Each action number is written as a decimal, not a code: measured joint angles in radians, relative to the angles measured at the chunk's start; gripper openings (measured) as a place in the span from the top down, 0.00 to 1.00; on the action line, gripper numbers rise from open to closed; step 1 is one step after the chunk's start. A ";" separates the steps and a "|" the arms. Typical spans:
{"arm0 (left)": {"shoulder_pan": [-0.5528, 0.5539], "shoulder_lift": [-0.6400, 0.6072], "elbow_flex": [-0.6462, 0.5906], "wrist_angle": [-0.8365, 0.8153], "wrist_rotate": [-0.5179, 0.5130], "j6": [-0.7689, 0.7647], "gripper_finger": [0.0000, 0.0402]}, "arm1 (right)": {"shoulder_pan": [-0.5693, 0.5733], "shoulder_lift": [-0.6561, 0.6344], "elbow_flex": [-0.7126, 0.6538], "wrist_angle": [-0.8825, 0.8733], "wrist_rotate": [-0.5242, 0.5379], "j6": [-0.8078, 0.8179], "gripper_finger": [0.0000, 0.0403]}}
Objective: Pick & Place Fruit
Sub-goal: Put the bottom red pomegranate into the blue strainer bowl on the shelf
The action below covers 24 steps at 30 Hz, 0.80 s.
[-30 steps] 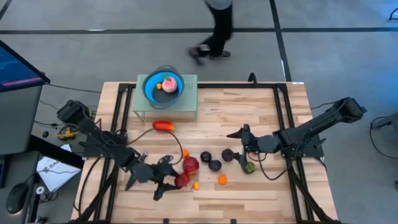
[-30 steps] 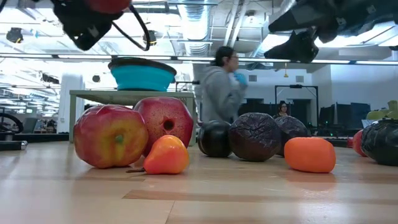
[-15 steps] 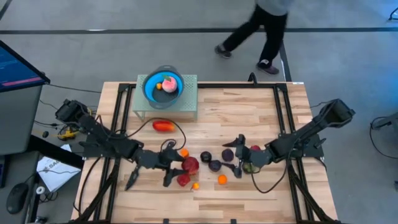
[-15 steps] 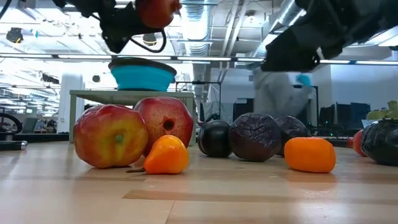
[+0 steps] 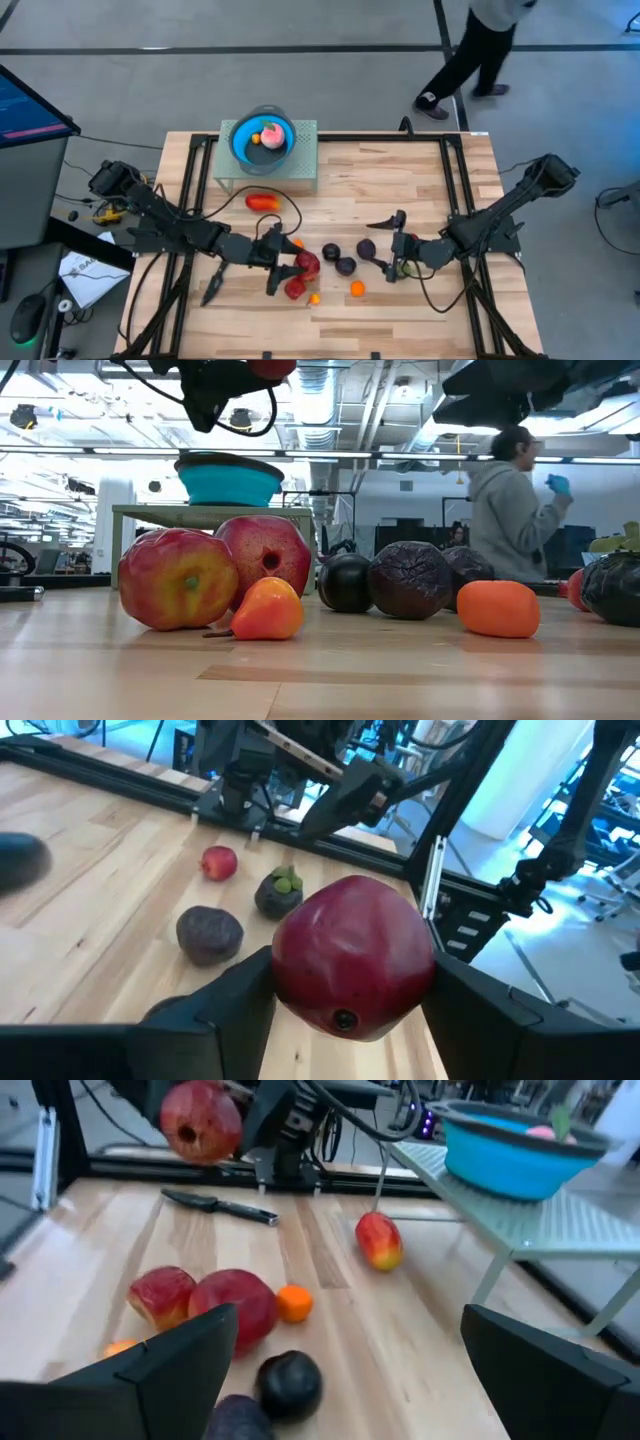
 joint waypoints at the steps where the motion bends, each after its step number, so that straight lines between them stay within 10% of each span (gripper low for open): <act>1: 0.000 0.000 0.000 0.005 0.000 0.000 0.44 | 0.000 0.000 0.000 0.003 0.000 -0.031 0.06; 11: 0.000 0.000 0.000 0.021 0.000 -0.001 0.44 | -0.022 0.043 0.046 0.041 -0.001 -0.241 0.06; 24: 0.006 0.000 0.000 0.034 0.000 -0.009 0.44 | -0.017 0.448 0.329 0.356 -0.033 -0.888 0.15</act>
